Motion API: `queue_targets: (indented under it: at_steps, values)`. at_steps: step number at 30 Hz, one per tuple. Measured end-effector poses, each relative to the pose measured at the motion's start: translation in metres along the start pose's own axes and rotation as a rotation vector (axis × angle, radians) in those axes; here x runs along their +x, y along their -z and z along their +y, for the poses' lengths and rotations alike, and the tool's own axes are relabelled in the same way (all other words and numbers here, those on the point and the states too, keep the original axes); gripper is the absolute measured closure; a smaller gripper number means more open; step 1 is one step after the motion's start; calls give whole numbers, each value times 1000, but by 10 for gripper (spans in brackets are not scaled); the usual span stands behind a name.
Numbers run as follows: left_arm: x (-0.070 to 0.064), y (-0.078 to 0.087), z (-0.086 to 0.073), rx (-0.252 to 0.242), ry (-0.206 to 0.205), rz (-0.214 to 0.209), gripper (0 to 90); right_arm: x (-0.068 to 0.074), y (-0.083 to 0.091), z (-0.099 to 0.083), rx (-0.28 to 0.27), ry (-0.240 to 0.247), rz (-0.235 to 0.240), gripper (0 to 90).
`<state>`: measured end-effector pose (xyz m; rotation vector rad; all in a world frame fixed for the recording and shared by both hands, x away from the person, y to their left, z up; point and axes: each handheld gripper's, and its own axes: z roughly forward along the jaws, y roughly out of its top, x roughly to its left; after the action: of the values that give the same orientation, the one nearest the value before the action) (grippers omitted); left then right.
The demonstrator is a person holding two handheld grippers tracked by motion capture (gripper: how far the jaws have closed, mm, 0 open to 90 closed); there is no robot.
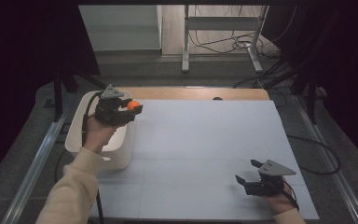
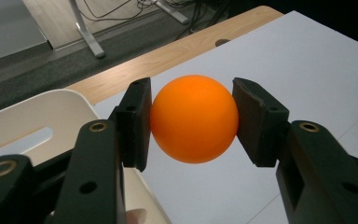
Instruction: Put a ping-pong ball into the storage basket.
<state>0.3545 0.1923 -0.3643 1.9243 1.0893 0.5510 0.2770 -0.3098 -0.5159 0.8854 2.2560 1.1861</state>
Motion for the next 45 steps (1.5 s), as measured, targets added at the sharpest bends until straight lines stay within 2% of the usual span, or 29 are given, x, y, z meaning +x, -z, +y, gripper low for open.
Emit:
queue_targets:
  at_steps: [45]
  values:
    - [45, 21, -16, -8, 98, 121, 499, 1, 0, 0, 2, 2, 0, 148]
